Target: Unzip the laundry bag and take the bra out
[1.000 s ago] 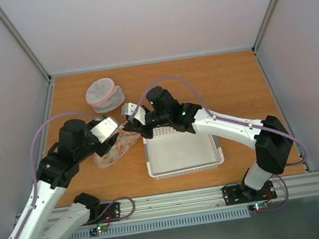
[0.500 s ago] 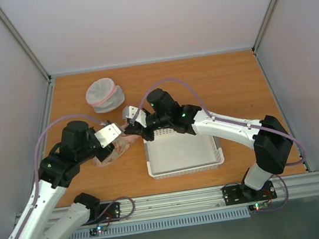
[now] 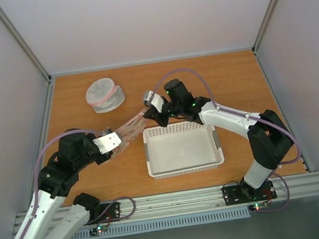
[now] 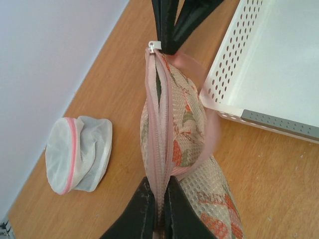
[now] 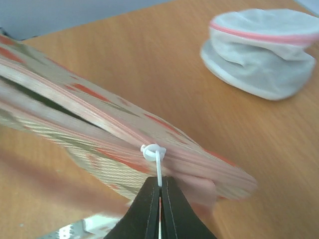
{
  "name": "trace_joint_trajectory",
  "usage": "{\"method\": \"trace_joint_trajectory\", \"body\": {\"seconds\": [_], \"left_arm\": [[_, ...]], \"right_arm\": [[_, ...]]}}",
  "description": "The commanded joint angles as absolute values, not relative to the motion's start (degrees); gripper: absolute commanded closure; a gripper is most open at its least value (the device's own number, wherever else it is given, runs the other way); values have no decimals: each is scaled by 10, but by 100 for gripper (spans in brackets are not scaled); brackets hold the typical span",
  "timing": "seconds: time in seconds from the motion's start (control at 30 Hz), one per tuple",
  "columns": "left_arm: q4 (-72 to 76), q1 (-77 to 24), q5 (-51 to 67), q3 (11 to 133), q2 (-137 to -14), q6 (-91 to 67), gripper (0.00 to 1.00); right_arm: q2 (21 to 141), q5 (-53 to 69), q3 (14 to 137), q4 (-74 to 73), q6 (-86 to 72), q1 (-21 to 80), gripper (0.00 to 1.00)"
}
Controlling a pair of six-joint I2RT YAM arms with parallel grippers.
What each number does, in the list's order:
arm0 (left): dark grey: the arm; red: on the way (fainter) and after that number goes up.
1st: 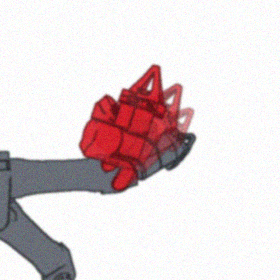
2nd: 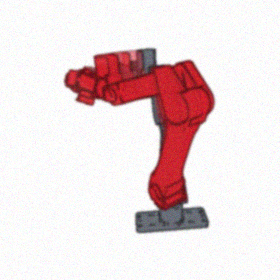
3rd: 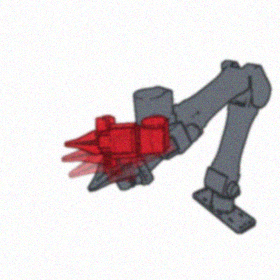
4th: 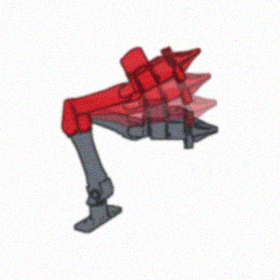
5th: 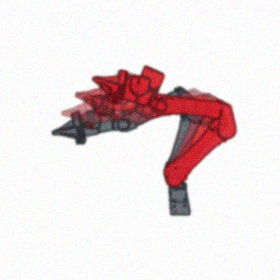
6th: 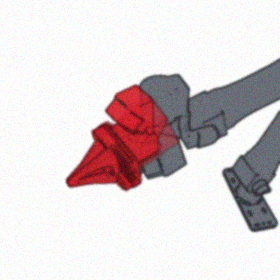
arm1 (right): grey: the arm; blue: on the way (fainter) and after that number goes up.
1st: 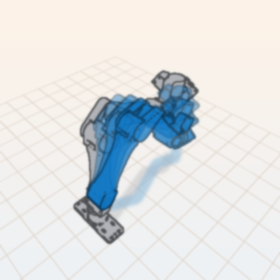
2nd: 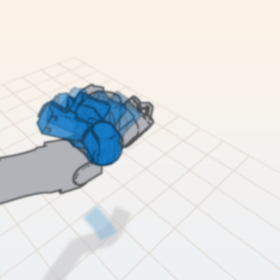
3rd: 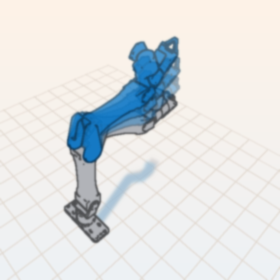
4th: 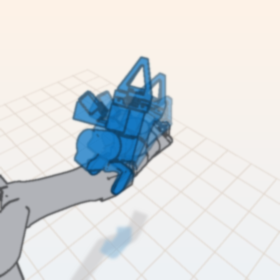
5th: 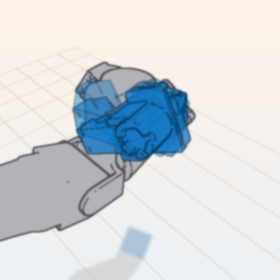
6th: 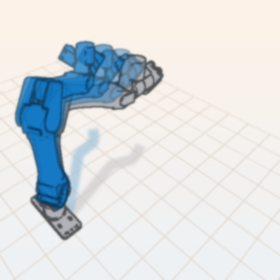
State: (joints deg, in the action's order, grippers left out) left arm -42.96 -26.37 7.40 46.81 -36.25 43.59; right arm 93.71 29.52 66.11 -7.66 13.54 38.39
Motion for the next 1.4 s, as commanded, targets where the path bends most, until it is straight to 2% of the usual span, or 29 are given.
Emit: {"method": "trace_joint_trajectory", "body": {"seconds": [0.0,0.17,0.3,0.53,0.63,0.67,0.87,1.17,1.23,1.27,1.37], "left_arm": [[-393,-261,71,463,-352,420,99],[-391,-260,53,446,-362,367,99],[-395,-259,49,431,-366,354,83],[-440,-259,96,451,-370,360,26],[-474,-259,146,467,-375,366,12],[-470,-259,152,470,-379,357,10],[-391,-259,70,489,-420,233,13],[-337,-281,69,461,-477,182,9],[-314,-282,53,456,-486,183,14],[-305,-282,42,452,-488,193,20],[-296,-282,34,444,-490,224,44]], "right_arm": [[942,263,655,-58,124,352,99],[937,282,660,-56,120,364,99],[934,286,674,-60,119,391,99],[936,281,713,-67,102,438,99],[939,283,728,-70,96,453,99],[939,285,730,-68,96,458,99],[944,287,742,-62,84,480,99],[946,299,746,-53,75,496,99],[945,300,745,-55,77,497,99],[944,299,744,-55,79,497,99],[938,296,738,-57,84,497,99]]}}
